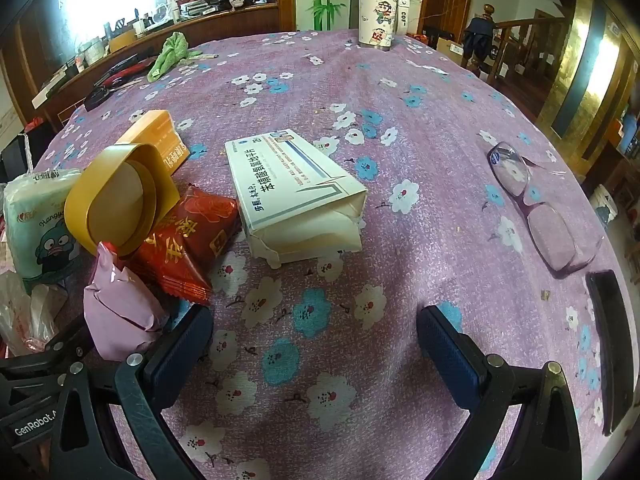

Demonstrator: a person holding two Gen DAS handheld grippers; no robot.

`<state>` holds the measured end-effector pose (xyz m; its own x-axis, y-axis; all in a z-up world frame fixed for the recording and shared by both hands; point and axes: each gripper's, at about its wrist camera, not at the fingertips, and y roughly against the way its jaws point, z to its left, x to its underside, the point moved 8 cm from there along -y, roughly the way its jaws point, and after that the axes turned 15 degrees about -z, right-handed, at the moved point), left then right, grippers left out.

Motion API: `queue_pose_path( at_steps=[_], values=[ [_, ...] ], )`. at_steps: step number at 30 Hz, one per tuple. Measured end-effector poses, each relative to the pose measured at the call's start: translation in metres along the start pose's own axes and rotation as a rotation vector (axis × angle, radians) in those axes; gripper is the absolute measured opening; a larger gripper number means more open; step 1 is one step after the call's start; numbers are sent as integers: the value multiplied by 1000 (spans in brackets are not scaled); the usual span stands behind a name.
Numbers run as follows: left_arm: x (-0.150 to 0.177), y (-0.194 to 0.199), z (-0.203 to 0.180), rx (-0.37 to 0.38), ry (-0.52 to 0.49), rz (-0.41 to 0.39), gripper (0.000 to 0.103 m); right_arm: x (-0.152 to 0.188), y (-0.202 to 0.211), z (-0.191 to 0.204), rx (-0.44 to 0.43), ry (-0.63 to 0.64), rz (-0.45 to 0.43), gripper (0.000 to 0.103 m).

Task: Collect trash
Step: 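Move both tools toward the pile of trash on the table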

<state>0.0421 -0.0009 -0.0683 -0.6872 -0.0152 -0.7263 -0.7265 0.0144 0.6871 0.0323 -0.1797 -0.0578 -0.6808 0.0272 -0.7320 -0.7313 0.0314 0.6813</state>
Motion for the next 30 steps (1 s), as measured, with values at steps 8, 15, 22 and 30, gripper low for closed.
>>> queue_pose_path(
  at_steps=[8, 15, 22, 30],
  values=[
    [-5, 22, -13, 39, -8, -36, 103, 2, 3, -5, -26, 14, 46, 103],
    [-36, 96, -17, 50, -93, -245, 103, 2, 53, -23, -6, 0, -42, 103],
    [-36, 169, 33, -12, -70, -427, 103, -3, 124, 7, -92, 15, -215, 103],
    [24, 219, 114, -157, 6, -512, 103, 13, 186, 61, -220, 33, -375, 103]
  ],
)
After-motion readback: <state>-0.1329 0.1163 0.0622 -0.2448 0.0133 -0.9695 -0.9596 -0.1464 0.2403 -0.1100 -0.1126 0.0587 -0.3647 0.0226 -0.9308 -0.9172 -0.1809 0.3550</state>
